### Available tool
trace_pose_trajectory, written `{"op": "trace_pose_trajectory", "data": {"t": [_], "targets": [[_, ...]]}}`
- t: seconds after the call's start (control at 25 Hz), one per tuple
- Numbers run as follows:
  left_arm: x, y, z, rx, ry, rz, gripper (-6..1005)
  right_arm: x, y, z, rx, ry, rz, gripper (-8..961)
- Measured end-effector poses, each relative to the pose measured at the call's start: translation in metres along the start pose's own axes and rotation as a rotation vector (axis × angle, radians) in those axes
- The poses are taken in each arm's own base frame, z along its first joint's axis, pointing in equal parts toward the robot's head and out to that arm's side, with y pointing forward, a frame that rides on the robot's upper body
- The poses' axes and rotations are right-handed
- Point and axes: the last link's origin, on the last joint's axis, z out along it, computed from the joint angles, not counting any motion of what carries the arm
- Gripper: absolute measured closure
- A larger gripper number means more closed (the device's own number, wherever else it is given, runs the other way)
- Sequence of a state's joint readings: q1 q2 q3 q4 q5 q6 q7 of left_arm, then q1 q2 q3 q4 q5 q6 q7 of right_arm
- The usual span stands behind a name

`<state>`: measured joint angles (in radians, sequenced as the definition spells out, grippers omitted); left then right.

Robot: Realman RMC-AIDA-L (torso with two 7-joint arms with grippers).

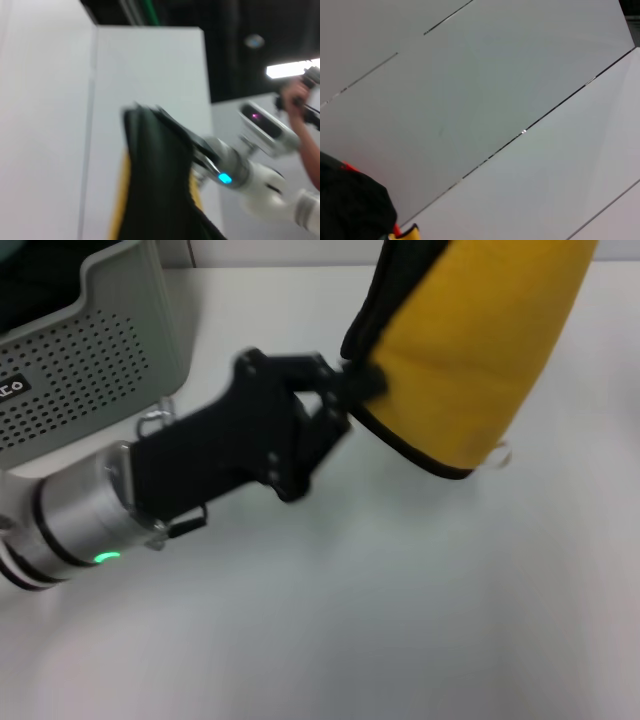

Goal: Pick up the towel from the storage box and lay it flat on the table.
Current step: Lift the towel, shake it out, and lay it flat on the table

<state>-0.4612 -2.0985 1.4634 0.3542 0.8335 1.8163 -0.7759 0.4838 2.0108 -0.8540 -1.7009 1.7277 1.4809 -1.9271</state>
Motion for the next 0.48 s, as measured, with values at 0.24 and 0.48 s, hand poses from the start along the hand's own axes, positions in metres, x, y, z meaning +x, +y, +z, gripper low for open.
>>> {"op": "trace_pose_trajectory", "data": {"t": [0.24,0.48], "targets": [[0.009,-0.004,-0.012,0.049,0.056,-0.040,944,0.017,0.017,0.005,-0.035,0.007,0.216,950],[0.029,-0.004,-0.026,-0.019,0.056,-0.074,980,0.032,0.031,0.005,-0.041,0.039,0.473,949]]}}
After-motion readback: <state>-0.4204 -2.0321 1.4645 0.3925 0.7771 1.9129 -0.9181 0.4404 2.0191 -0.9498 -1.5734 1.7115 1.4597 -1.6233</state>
